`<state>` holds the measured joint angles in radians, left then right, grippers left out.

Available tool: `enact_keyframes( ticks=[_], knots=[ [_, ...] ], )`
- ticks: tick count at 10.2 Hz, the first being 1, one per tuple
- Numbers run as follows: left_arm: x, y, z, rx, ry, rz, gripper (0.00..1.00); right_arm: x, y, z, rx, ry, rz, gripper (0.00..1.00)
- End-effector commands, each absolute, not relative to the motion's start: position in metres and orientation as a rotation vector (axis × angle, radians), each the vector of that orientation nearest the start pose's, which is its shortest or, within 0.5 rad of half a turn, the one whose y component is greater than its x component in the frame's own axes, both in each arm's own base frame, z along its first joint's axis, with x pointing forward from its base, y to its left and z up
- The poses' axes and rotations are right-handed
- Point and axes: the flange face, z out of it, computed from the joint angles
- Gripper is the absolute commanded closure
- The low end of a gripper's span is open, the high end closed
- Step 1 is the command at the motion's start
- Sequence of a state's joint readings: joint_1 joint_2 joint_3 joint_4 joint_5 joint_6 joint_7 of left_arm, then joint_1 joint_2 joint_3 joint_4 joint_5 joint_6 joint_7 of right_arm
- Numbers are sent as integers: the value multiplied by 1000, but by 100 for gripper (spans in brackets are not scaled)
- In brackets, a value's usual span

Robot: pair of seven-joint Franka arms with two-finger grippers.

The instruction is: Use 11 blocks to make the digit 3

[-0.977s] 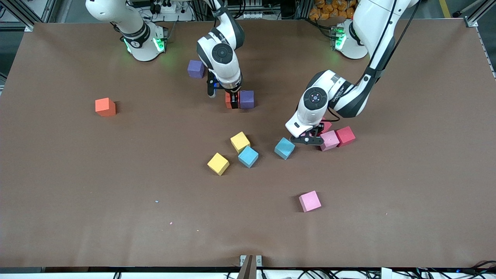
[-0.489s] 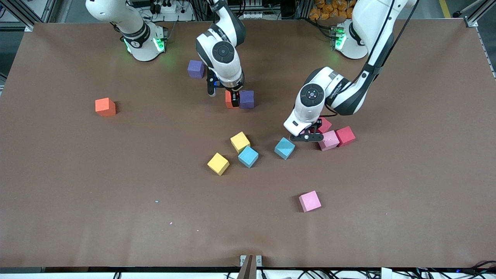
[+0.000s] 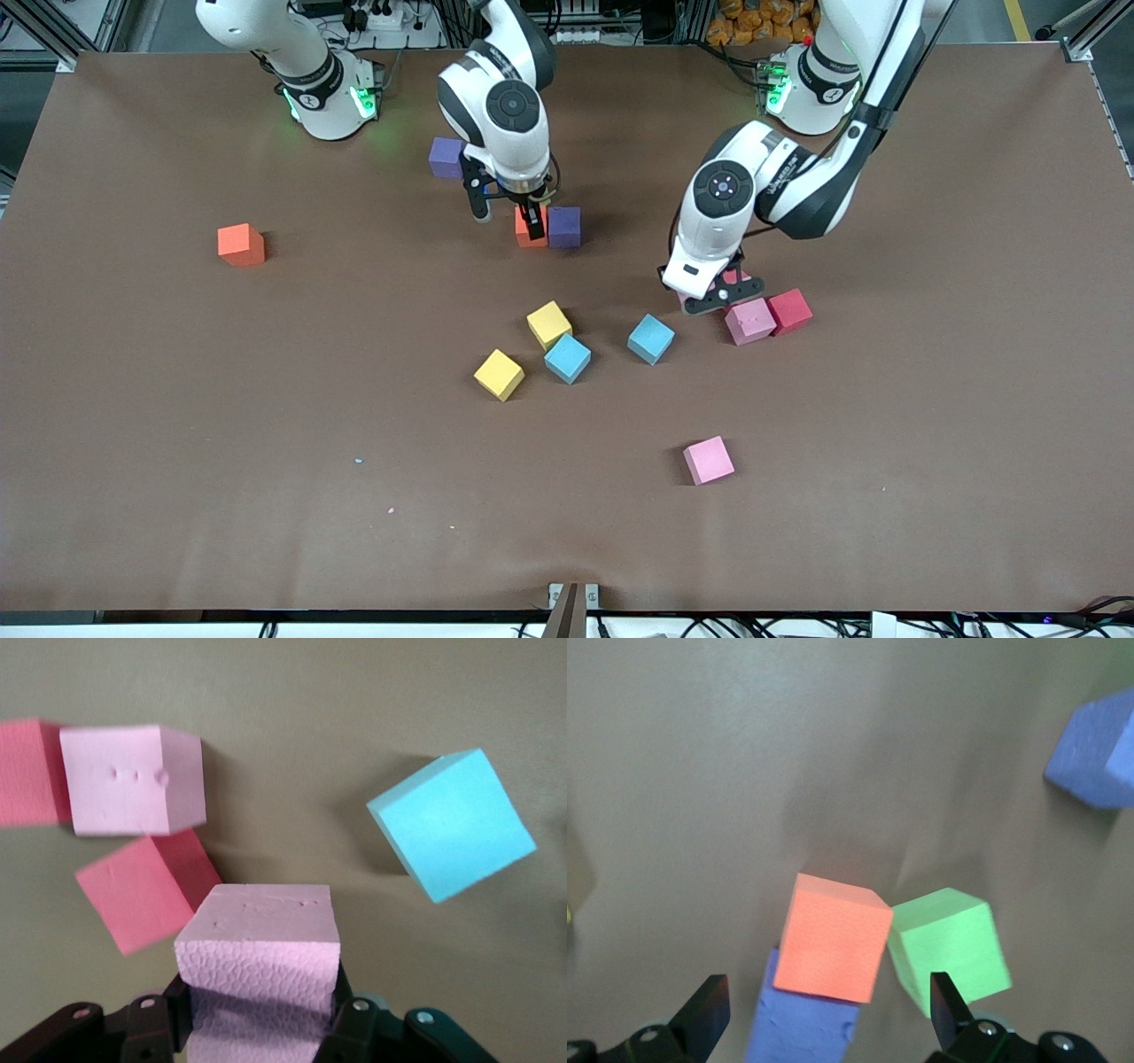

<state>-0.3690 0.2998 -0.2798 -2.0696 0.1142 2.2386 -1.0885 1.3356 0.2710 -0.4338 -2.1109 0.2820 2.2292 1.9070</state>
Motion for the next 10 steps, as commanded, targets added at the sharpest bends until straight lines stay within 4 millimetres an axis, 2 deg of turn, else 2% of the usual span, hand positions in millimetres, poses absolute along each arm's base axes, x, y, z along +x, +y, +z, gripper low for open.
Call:
enact_keyframes(
  ticks=[1, 4, 5, 6, 8, 10],
  knots=[
    [436, -365, 290, -2921, -889, 124, 100, 316, 410, 323, -2839, 1464, 259, 0],
    [423, -382, 281, -2728, -1348, 123, 100, 302, 398, 316, -3110, 1017, 309, 0],
    [423, -386, 275, -2637, -1537, 119, 100, 290, 399, 308, -3171, 899, 295, 0],
    [423, -391, 267, -2569, -1675, 118, 100, 280, 403, 301, -3174, 860, 275, 0],
    [414, -397, 256, -2546, -1684, 129, 100, 268, 402, 282, -3110, 889, 205, 0],
    [413, -393, 255, -2523, -1692, 130, 100, 256, 407, 269, -2992, 962, 106, 0]
  ],
)
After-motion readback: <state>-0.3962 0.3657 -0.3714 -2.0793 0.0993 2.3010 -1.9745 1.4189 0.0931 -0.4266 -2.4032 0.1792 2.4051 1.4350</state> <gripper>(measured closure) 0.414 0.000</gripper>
